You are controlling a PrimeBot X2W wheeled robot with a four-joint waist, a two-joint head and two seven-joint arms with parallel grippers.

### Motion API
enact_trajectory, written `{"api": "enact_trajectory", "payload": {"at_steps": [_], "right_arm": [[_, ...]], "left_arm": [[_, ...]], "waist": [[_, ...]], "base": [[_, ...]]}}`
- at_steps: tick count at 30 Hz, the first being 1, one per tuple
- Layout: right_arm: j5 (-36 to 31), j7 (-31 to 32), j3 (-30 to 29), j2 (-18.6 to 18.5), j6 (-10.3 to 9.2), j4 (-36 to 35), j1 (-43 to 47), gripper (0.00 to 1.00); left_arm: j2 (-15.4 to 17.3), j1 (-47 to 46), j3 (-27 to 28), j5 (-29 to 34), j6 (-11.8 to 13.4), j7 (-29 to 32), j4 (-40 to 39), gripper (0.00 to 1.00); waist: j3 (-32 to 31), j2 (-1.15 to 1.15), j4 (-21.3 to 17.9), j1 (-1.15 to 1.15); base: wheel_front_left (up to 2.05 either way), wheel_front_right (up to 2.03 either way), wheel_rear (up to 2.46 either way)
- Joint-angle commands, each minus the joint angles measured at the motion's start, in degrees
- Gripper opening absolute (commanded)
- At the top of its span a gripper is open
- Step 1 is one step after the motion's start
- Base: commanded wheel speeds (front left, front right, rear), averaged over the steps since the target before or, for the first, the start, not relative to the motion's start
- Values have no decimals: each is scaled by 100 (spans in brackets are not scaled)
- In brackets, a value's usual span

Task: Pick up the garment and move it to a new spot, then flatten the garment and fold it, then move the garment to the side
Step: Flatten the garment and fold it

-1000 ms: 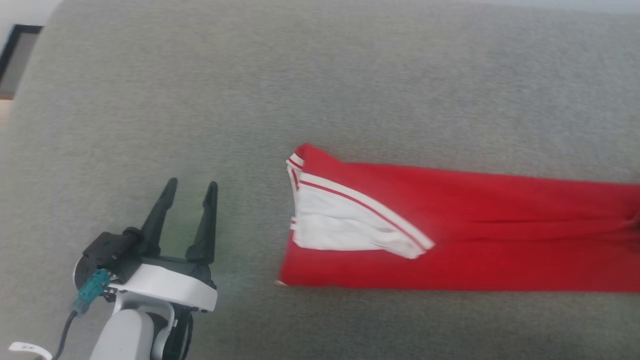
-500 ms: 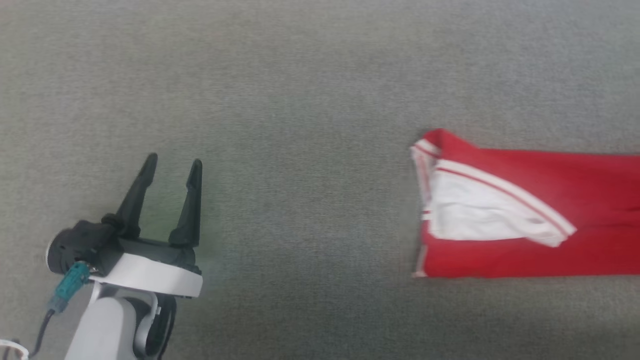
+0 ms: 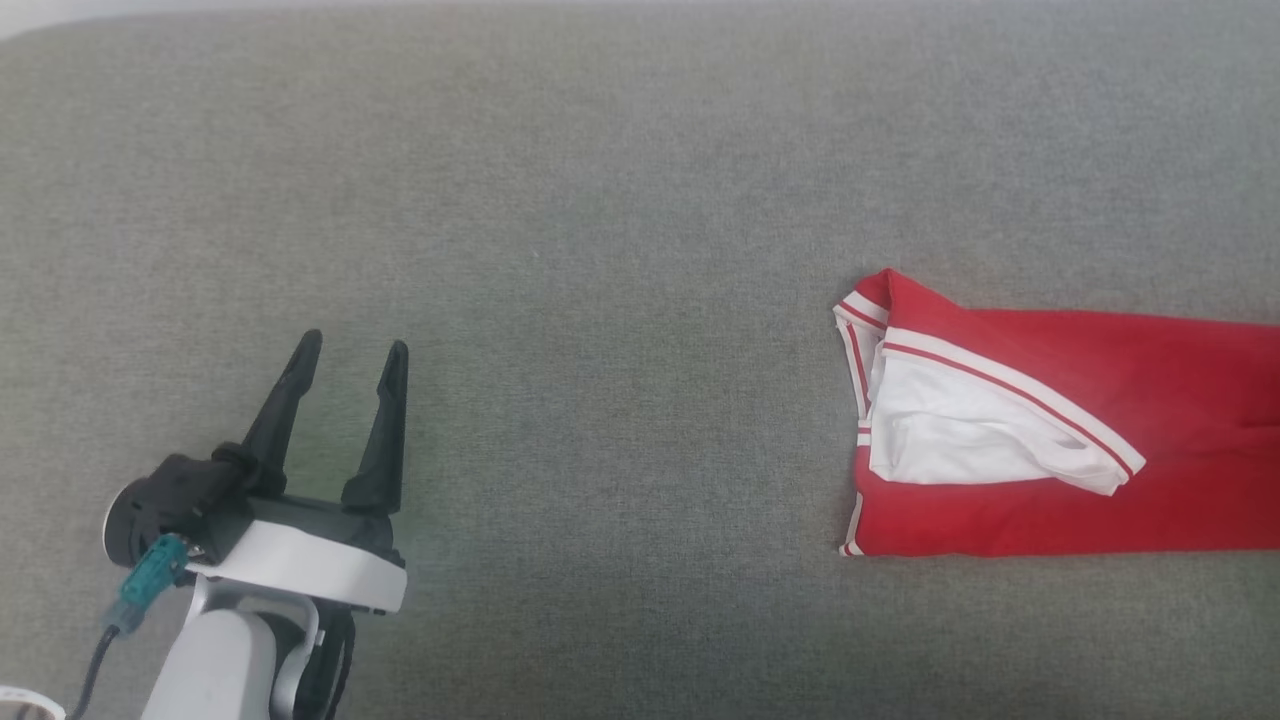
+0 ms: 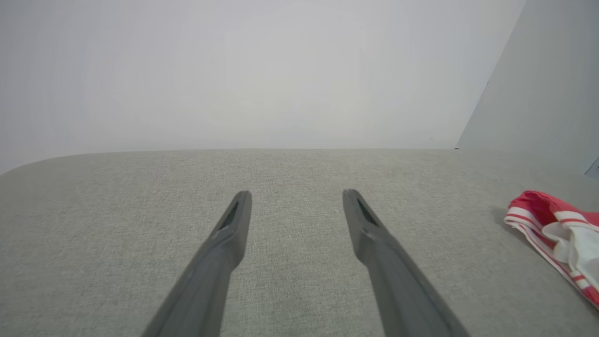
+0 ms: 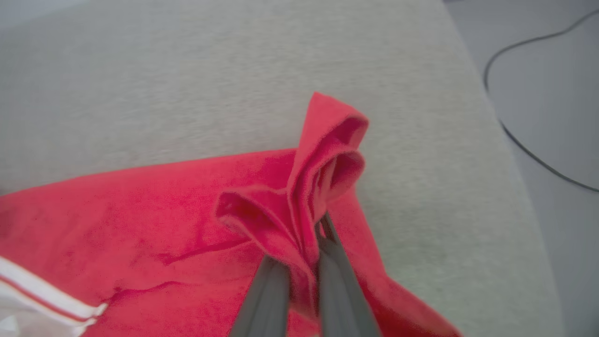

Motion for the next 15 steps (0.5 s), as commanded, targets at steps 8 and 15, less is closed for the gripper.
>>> {"api": "enact_trajectory", "payload": {"at_steps": [8,15], "right_arm": [[228,563,1268,530,3,-1780,484,0],[90,887,2225,723,3,-2297,179,0]], "left_arm": [[-82,180,-62,-66,-10,-22,93,100],[-164,150,-162,-111,-10,-22,152,100]], "waist": [[-237,0,203,0],[-236,0,466,0]], "base": [[0,0,0],[0,0,0]]}}
